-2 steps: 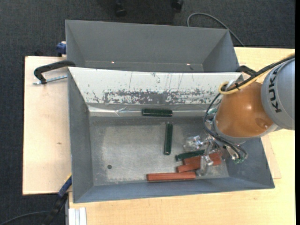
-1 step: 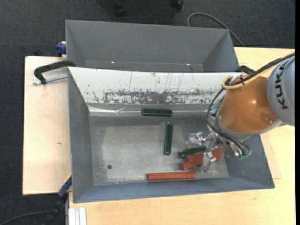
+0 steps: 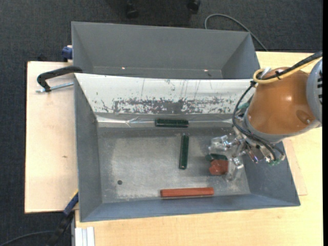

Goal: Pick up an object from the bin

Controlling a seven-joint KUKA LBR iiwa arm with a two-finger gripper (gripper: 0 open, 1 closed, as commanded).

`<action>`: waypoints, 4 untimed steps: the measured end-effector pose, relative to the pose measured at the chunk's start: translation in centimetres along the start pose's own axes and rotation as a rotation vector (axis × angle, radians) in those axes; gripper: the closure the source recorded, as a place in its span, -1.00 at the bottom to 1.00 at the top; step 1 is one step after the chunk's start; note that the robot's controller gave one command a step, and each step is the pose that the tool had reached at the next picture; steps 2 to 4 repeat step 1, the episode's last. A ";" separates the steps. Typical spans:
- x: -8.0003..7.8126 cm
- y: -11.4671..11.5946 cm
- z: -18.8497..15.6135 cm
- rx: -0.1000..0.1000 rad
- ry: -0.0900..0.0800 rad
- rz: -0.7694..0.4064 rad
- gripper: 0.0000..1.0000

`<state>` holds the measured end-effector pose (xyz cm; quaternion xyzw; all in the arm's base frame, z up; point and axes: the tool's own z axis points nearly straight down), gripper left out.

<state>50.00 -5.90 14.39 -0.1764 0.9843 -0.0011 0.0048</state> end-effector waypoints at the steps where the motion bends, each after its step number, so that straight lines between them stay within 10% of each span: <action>1: -0.3 -0.1 -5.9 0.001 -0.002 0.001 1.00; 4: -0.3 -0.1 -5.9 0.001 -0.002 0.001 1.00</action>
Offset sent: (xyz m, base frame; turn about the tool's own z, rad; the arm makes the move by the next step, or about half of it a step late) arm -0.0001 0.0000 0.0547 0.0000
